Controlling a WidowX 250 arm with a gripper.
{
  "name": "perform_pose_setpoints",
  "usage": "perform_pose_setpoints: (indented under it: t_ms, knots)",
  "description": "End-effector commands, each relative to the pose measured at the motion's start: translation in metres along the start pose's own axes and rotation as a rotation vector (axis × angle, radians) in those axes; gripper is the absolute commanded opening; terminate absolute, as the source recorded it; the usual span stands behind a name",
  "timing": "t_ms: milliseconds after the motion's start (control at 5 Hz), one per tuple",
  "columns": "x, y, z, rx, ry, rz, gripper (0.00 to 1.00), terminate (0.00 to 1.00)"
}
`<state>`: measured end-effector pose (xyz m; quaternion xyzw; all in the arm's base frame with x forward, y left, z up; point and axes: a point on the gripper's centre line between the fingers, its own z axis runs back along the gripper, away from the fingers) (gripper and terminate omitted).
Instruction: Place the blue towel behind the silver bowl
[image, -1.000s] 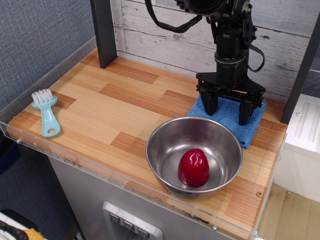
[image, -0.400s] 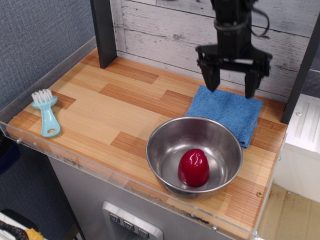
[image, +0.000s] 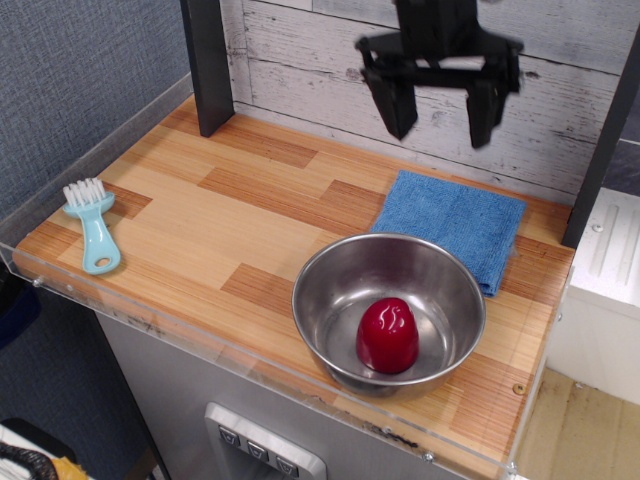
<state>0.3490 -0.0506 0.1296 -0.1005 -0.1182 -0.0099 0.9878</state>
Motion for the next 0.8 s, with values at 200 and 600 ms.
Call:
perform_pose_setpoints:
  t_ms: [200,600]
  knots:
    - [-0.0074,0.003,0.0483,0.017,-0.091,-0.008,1.0,0.0]
    - [-0.0074,0.003,0.0483,0.017,-0.091,-0.008,1.0,1.0]
